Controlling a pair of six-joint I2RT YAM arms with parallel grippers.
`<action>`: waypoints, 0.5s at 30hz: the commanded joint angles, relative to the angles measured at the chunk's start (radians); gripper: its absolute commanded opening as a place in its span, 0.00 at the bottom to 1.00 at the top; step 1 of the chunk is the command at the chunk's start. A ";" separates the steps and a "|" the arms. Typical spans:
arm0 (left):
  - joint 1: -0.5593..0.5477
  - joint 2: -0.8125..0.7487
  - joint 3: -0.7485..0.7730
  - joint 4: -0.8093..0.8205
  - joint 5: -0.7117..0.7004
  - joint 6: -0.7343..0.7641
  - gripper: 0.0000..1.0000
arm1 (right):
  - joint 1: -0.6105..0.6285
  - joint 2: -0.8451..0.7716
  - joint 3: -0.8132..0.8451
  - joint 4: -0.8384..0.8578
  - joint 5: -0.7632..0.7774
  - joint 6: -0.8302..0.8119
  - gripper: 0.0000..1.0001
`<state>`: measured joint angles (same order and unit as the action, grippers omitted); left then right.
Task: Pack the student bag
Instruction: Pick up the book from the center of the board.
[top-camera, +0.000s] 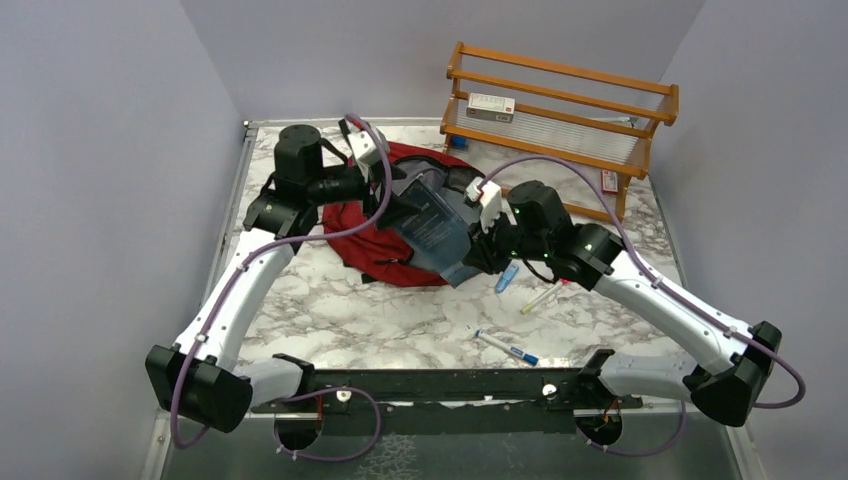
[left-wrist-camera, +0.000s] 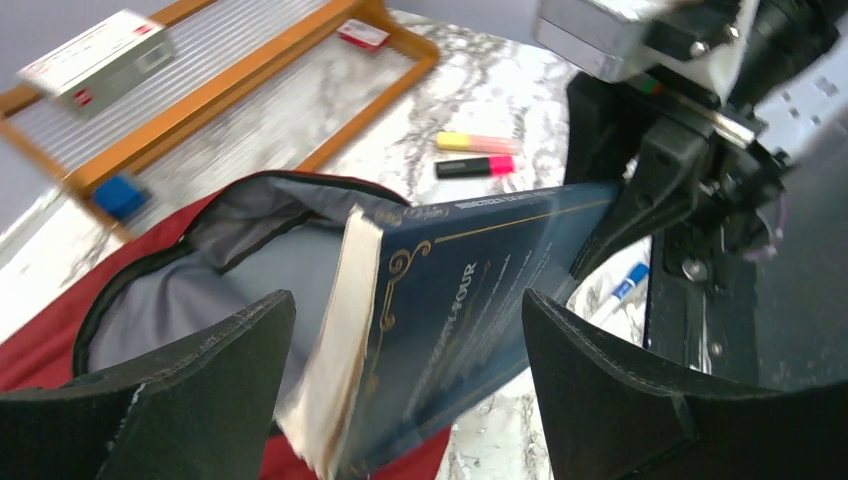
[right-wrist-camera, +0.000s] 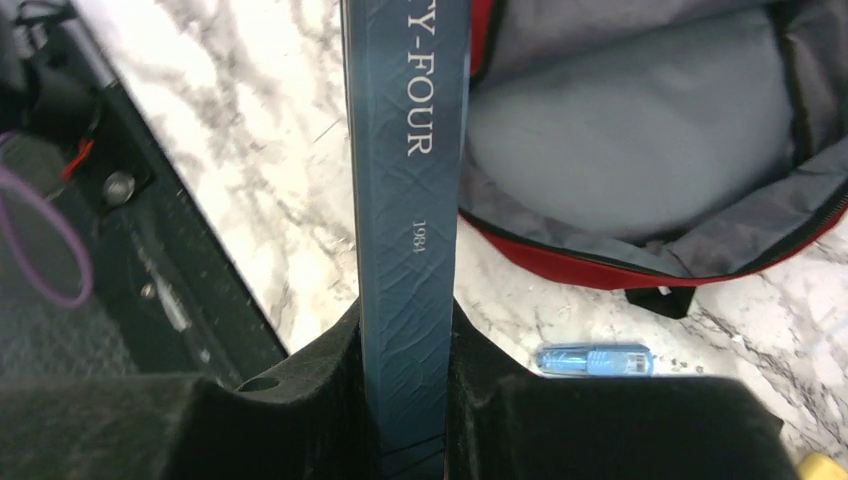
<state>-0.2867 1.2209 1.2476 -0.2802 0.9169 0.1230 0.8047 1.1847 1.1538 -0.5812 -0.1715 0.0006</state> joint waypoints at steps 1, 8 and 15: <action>-0.084 -0.068 -0.046 -0.044 0.086 0.188 0.84 | 0.003 -0.128 -0.015 0.022 -0.224 -0.108 0.01; -0.123 -0.157 -0.107 -0.088 0.095 0.169 0.83 | 0.003 -0.189 -0.009 -0.037 -0.414 -0.212 0.01; -0.125 -0.201 -0.160 -0.104 0.245 0.093 0.60 | 0.004 -0.152 0.017 -0.111 -0.525 -0.284 0.00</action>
<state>-0.4103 1.0317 1.1099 -0.3740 1.0523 0.2470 0.8036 1.0267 1.1175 -0.6956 -0.5453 -0.2039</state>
